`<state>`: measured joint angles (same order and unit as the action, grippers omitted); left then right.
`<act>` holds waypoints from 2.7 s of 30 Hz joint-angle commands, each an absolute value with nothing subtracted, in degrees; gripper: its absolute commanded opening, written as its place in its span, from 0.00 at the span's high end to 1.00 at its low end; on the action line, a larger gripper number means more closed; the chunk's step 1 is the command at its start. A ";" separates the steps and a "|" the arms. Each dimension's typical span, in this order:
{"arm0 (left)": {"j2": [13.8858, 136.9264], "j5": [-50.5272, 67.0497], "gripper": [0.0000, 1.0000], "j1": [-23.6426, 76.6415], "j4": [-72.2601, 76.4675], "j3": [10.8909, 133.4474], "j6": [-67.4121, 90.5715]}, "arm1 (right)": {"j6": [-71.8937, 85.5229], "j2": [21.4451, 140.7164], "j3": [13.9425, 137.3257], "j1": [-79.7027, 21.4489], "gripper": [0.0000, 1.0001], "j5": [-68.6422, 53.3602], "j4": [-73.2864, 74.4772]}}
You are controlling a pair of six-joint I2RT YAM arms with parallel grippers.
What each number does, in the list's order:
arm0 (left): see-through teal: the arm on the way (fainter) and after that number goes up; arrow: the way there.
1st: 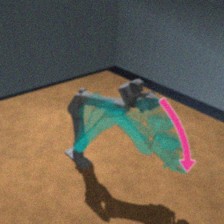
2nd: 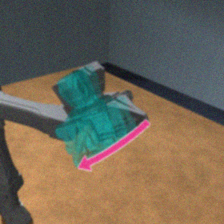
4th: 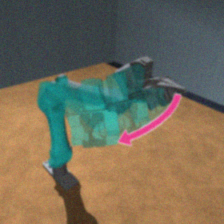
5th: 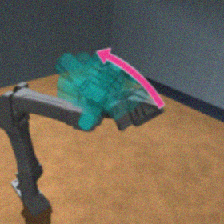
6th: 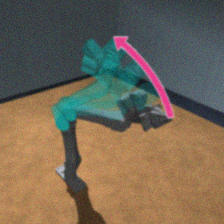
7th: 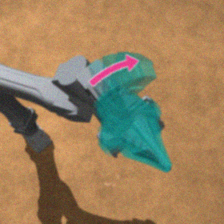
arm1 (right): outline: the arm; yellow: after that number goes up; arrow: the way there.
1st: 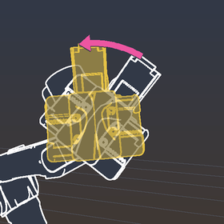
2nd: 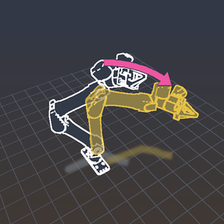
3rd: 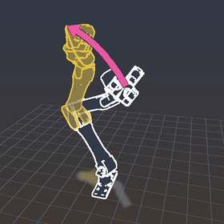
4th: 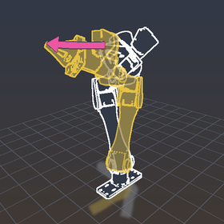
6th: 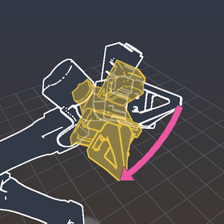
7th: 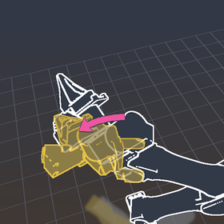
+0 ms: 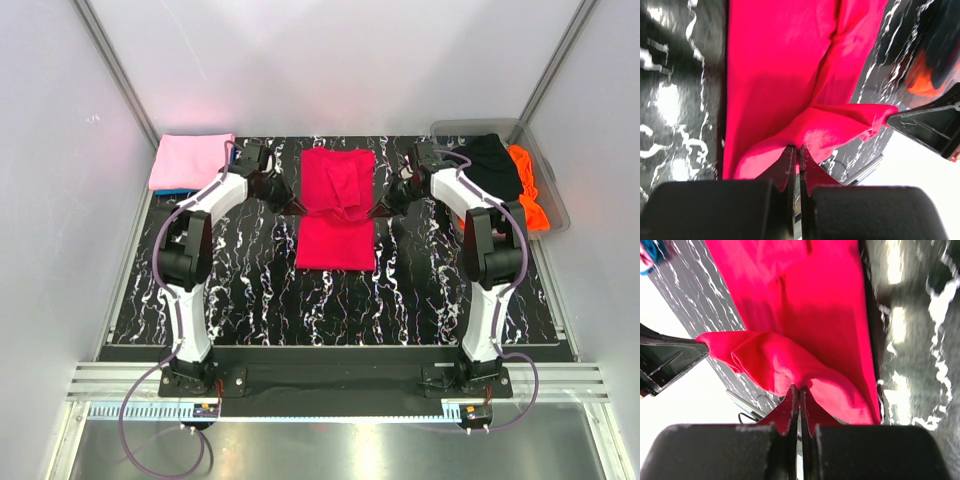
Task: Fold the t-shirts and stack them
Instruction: Fold the tshirt
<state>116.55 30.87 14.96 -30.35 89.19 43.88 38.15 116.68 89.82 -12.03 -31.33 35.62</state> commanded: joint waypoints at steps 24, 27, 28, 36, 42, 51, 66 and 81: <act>128.41 30.15 0.44 10.20 -37.08 111.59 41.14 | 31.93 137.98 121.70 -5.36 0.68 -36.05 49.55; 124.47 28.39 0.37 10.11 -40.16 111.02 36.66 | 27.97 135.55 125.60 -5.36 0.61 -32.09 56.15; 121.23 28.65 0.37 10.11 -40.17 109.53 36.39 | 27.34 134.05 123.42 -5.36 0.60 -31.21 57.03; 109.26 29.27 0.53 17.21 -36.92 88.26 30.68 | 28.55 116.65 95.91 -10.19 0.60 -31.64 46.42; 108.45 28.92 0.59 20.13 -30.50 78.23 33.57 | 31.55 116.01 86.93 -18.19 0.83 -32.52 39.47; 114.17 27.86 0.60 20.13 -30.50 77.35 33.13 | 31.11 120.76 84.82 -19.25 0.86 -31.38 37.36; 100.23 24.70 0.63 23.55 -26.81 50.74 34.01 | 34.45 105.31 55.50 -21.36 0.85 -32.17 25.85; 86.72 29.79 0.56 27.77 -25.05 53.77 39.90 | 36.47 93.14 55.16 -22.06 0.70 -36.38 24.87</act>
<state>81.45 28.95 28.03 -27.94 46.78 39.53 36.73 88.44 47.99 -21.98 -34.22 26.76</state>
